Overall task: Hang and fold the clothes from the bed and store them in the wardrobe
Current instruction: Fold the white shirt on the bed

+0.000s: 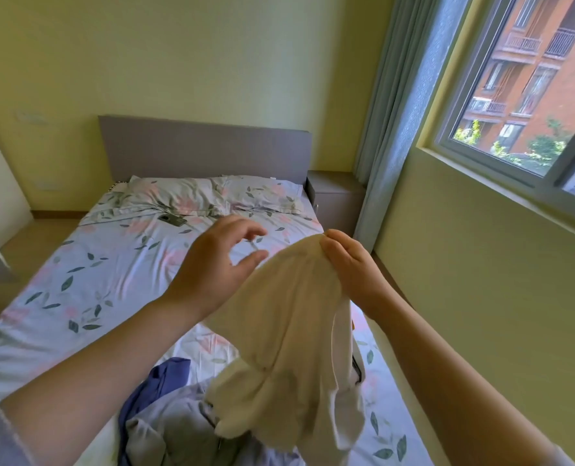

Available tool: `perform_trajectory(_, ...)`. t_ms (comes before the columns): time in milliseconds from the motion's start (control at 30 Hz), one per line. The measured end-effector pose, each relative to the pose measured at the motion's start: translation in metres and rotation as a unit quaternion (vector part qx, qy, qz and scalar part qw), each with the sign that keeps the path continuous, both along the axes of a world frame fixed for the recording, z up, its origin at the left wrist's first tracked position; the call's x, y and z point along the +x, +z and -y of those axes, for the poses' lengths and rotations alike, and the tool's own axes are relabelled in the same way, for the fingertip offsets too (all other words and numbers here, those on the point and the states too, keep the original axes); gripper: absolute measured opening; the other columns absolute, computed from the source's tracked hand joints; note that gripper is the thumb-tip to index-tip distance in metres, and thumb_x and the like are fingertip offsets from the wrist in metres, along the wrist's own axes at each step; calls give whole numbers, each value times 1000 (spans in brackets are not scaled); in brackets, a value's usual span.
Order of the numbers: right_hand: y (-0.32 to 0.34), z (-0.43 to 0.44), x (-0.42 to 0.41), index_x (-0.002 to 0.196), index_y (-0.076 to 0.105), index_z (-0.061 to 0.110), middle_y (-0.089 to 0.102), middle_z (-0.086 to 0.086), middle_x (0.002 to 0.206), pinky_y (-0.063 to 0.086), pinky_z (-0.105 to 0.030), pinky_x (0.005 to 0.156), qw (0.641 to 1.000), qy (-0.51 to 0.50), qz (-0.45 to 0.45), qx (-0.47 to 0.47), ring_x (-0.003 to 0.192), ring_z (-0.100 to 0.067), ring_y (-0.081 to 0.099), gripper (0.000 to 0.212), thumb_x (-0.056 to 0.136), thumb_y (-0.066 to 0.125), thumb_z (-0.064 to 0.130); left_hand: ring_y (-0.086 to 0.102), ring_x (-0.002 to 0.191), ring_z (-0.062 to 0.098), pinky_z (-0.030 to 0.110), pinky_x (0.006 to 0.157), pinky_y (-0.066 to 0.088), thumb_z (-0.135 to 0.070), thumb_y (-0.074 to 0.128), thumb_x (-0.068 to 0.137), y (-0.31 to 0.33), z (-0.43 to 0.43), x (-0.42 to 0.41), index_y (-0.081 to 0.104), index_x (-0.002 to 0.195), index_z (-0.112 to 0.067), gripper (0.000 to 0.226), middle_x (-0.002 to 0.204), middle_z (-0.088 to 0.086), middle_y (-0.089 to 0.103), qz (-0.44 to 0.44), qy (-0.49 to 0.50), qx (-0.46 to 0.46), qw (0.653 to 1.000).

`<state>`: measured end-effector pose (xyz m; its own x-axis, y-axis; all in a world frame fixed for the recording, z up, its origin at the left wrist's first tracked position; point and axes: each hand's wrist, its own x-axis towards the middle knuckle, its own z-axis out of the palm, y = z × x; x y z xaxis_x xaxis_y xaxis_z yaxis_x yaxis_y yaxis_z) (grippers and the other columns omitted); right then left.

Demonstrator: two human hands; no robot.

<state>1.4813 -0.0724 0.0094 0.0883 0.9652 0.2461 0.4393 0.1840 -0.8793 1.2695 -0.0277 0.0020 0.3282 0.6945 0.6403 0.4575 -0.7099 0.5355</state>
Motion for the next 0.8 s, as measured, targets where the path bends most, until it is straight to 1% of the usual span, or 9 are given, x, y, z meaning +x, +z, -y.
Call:
perform_trajectory(100,6,0,-3,82,49,-3,41,-5,77,32,-33,72,998,46,18,-26,75,-15,39,28,103,40,13,59,104,8,10,91,40,-13,73,85,2,10,10,70,109,-11,25,111,0,67,-62,-62,51,995)
perform_trajectory(200,10,2,-3,90,49,-13,43,-9,82,34,-35,75,995,79,19,-62,79,-20,40,32,103,39,14,64,98,13,20,87,49,-14,76,82,-2,17,19,74,101,-8,20,103,2,71,-56,-74,59,994)
perform_trajectory(267,13,4,-2,90,51,-11,45,-10,82,37,-35,76,993,87,21,-75,77,-19,43,32,104,39,15,66,93,14,24,84,51,-13,77,80,-7,19,22,75,96,-6,17,98,3,71,-35,-81,60,994)
perform_trajectory(400,17,10,0,81,59,10,51,-3,78,41,-34,78,992,92,-6,-91,76,-13,48,29,103,41,17,62,95,7,14,84,49,-19,74,82,-13,21,29,74,98,-7,20,98,2,73,5,-79,52,995)
perform_trajectory(467,18,11,1,85,63,8,55,-10,84,44,-40,82,991,96,-9,-96,82,-18,51,29,103,41,17,62,93,7,16,84,49,-24,71,82,-12,21,33,74,98,-9,23,97,2,73,20,-77,39,996)
perform_trajectory(533,20,12,2,93,63,-2,57,-23,93,45,-51,90,990,98,-8,-100,87,-22,52,30,103,42,16,64,88,7,17,82,50,-28,69,83,-10,21,37,74,96,-11,23,93,0,73,20,-86,28,996)
perform_trajectory(567,20,12,3,95,62,-5,57,-24,95,44,-55,95,990,99,-9,-102,88,-23,52,30,103,42,16,64,85,6,17,81,51,-29,69,83,-9,20,38,74,94,-12,21,90,-3,73,24,-96,16,995)
perform_trajectory(667,22,13,7,96,62,-5,58,-16,92,43,-55,96,989,104,-16,-105,88,-23,52,31,103,43,17,61,78,5,15,75,50,-24,69,84,-6,17,40,71,89,-13,12,82,-9,67,30,-123,4,992)
perform_trajectory(800,18,11,11,95,66,-1,60,-18,92,45,-52,90,990,97,-28,-101,87,-22,53,29,102,46,19,56,74,9,20,69,50,-19,68,85,-2,10,39,67,84,-12,7,78,-5,62,-6,-134,39,990)
